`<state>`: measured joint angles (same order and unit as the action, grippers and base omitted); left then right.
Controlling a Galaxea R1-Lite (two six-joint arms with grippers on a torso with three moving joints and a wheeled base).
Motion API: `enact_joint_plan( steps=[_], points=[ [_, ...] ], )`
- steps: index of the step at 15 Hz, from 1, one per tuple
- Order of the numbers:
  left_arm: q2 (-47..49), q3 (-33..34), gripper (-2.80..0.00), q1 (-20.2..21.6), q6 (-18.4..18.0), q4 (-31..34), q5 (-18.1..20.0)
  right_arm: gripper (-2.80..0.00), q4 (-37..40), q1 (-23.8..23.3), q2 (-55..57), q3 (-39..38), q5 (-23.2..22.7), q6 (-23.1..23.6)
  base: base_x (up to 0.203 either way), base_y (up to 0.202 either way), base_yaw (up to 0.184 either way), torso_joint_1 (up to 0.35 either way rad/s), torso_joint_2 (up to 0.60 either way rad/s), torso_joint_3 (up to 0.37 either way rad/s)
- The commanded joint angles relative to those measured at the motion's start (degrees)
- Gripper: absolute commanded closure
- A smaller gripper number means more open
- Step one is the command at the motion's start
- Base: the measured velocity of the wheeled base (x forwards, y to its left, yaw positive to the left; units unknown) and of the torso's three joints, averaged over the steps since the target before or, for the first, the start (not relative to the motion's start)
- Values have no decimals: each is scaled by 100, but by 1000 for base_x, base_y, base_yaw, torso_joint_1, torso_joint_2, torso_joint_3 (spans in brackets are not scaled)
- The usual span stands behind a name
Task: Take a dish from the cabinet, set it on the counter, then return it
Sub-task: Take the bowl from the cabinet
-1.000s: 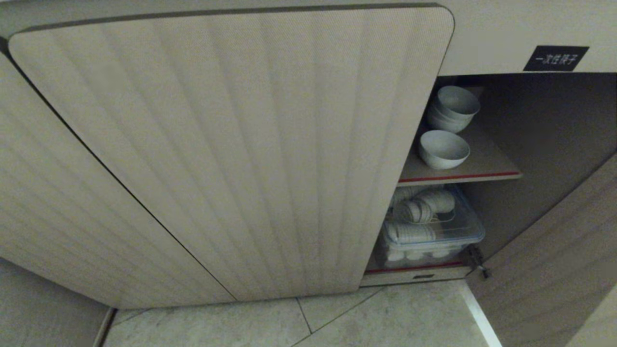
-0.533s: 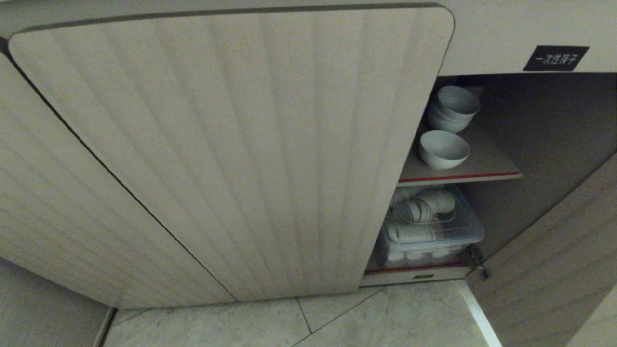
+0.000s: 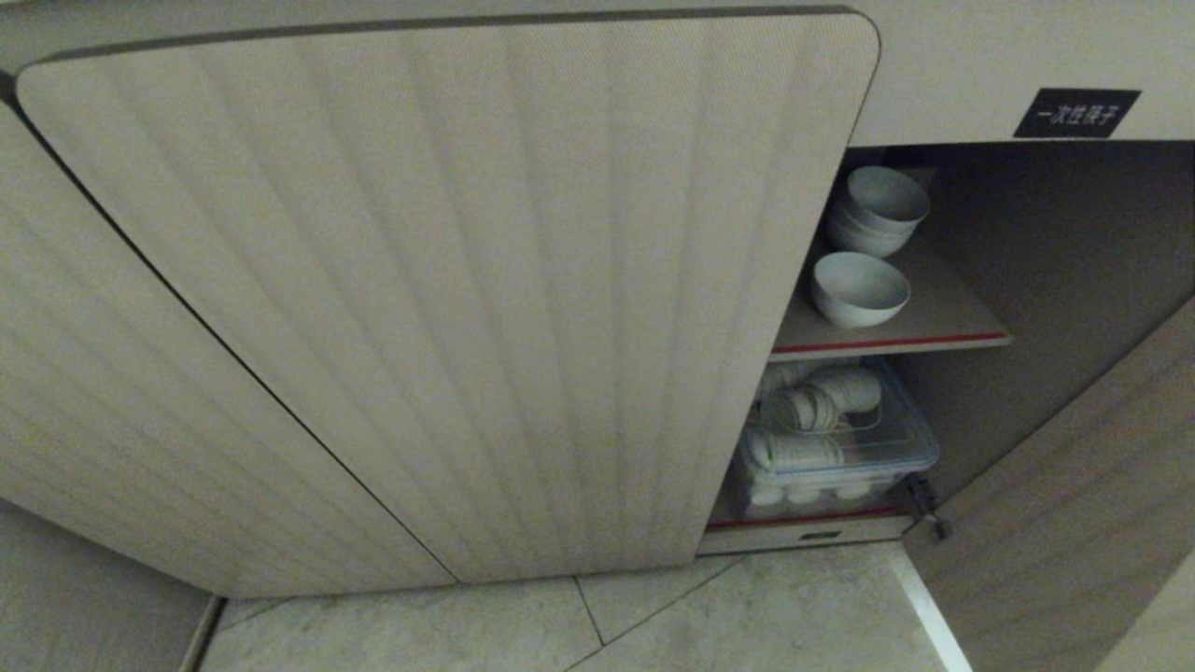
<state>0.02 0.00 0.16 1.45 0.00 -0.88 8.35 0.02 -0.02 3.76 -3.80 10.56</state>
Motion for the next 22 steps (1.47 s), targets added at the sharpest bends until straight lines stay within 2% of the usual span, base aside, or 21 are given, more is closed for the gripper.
enact_joint_plan(
  steps=[1,4,10,12,17,19,22],
  points=[
    [-2,0,0,2,4,0,0,0,215,-2,90,105,-6,15,0,0,0,0,0,0],
    [-2,0,0,2,4,0,0,0,312,4,603,320,5,32,0,0,0,0,0,0],
    [-2,0,0,2,4,0,0,0,81,14,2433,1411,-8,-51,0,0,0,0,0,0],
    [-2,0,0,2,4,0,0,0,-255,15,3251,1750,-18,-153,0,0,0,0,0,0],
    [-2,0,0,2,4,0,0,0,-1751,77,5709,2413,-40,-673,0,0,0,0,0,0],
    [-2,0,0,2,4,0,0,0,-2212,90,6484,2666,-115,-1040,0,0,0,0,0,0],
    [-2,0,0,2,4,0,0,0,-2443,72,7302,3361,-401,-2390,0,0,0,0,0,0]
  ],
)
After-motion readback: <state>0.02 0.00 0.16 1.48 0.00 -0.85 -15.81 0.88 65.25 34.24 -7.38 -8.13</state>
